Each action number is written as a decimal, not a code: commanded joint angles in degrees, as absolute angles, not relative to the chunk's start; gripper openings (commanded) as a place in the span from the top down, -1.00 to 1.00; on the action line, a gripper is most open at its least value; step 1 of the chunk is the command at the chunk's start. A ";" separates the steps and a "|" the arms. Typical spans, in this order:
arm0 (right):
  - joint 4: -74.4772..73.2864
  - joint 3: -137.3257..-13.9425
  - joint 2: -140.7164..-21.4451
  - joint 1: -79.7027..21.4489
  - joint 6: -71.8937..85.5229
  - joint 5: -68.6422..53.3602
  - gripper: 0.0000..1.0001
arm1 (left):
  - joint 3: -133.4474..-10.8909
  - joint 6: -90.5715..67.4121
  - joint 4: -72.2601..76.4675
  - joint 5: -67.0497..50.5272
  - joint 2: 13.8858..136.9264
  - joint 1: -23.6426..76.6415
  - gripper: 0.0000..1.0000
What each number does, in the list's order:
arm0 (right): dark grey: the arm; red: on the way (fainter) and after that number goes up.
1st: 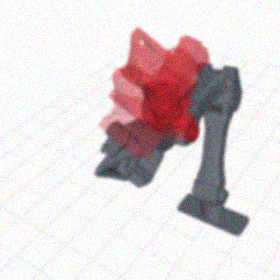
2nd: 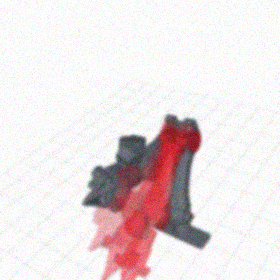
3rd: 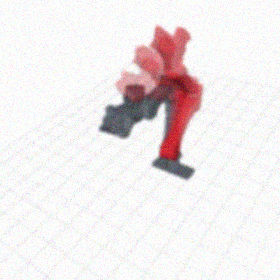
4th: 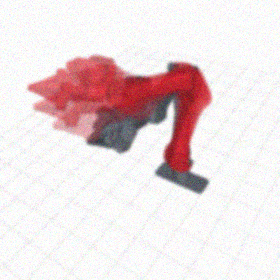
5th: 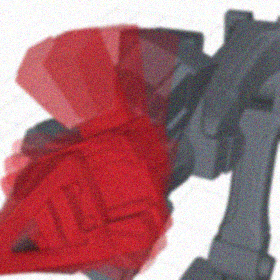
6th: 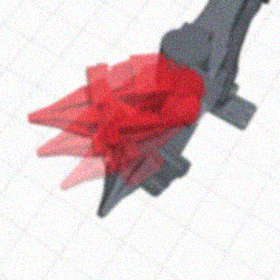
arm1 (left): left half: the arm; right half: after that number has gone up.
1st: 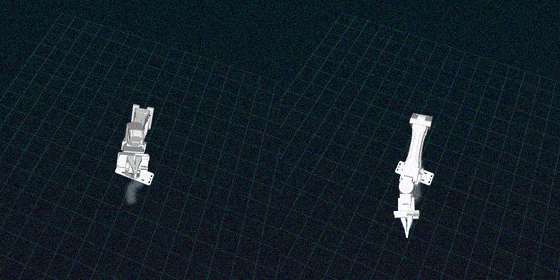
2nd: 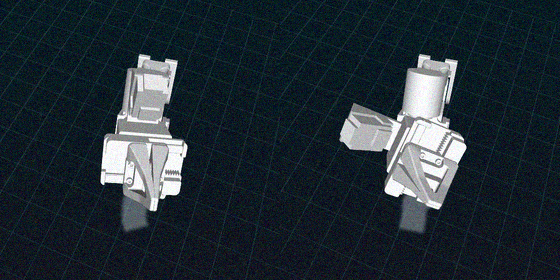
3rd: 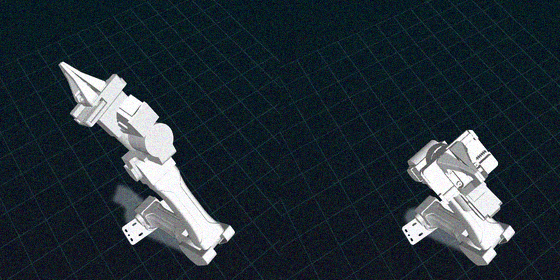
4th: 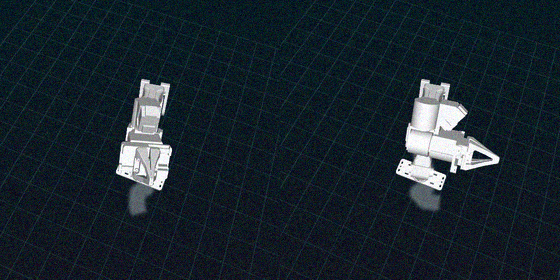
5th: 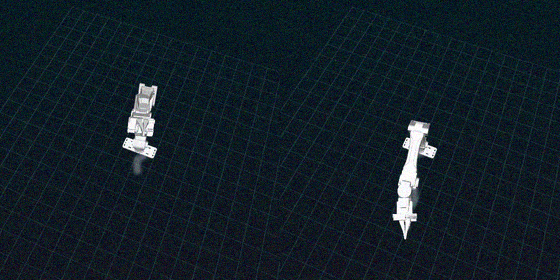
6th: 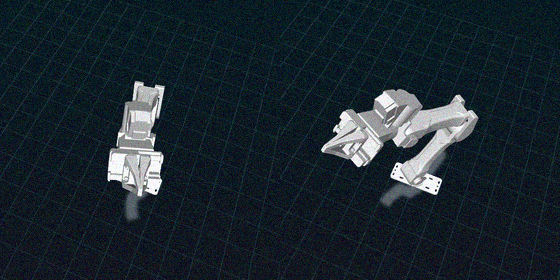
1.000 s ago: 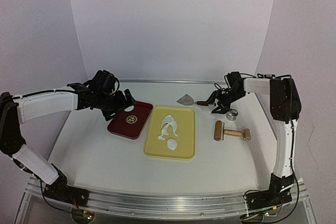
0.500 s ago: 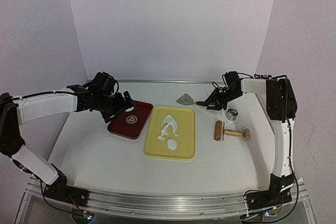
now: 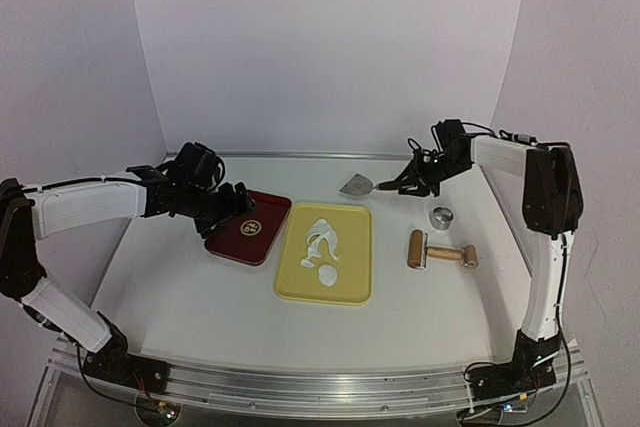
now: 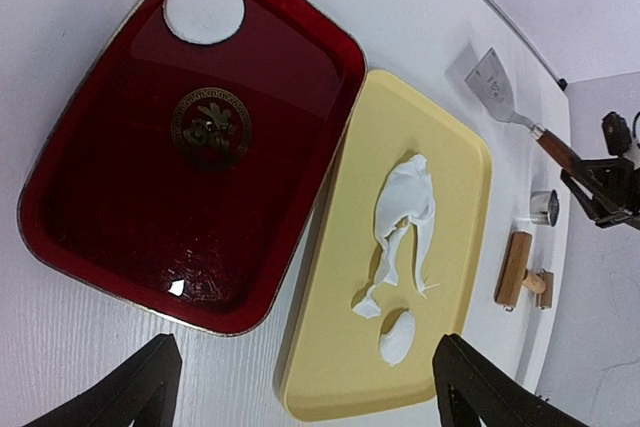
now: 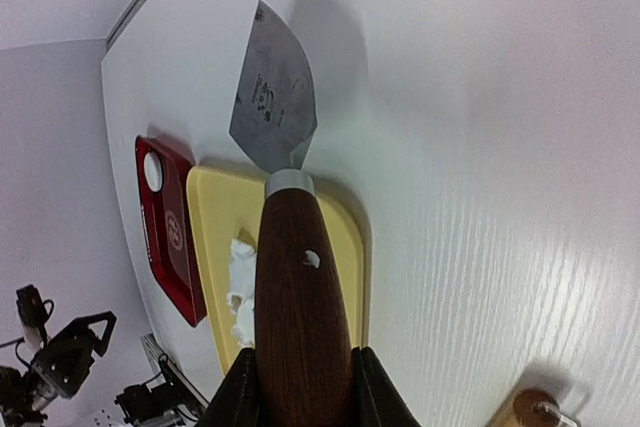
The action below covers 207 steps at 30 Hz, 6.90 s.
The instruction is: Roll out the dumpling wrappers from the dough
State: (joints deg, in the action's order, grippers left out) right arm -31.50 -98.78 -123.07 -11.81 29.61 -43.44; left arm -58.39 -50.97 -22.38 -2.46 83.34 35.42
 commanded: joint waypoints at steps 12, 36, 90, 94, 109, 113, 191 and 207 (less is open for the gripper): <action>-65.90 -83.91 -95.14 -15.49 8.06 -46.98 1.00 | -61.14 -38.66 -27.17 -15.39 93.40 35.62 -0.72; -71.89 -92.36 -110.21 -23.79 2.43 -36.66 1.00 | -68.36 -34.06 -24.28 -19.08 107.23 39.12 -0.20; -64.96 -96.34 -121.81 -29.21 -3.72 -44.77 1.00 | -83.22 -28.08 -32.37 -8.73 120.53 41.22 1.00; -63.36 -95.91 -122.49 -29.28 -3.09 -46.58 1.00 | -83.71 -28.53 -32.55 -8.87 120.68 41.22 1.00; -58.90 -97.28 -127.67 -30.12 -0.44 -53.03 1.00 | -85.61 -29.14 -33.06 -9.26 121.24 41.22 1.00; -57.95 -97.78 -128.36 -30.43 -0.44 -53.98 1.00 | -85.95 -29.47 -33.05 -9.40 121.44 41.27 1.00; -43.44 -120.93 -129.96 -46.22 11.39 -24.97 1.00 | -76.01 -42.65 -39.64 -5.45 79.03 21.56 -0.99; -49.25 -126.82 -131.40 -51.10 2.39 -8.42 1.00 | -75.19 -43.76 -40.35 -4.87 76.34 21.57 -0.99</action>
State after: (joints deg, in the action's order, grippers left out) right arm -48.61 -124.56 -133.25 -50.87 4.98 -15.60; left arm -75.57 -42.58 -40.53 -5.82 78.64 21.69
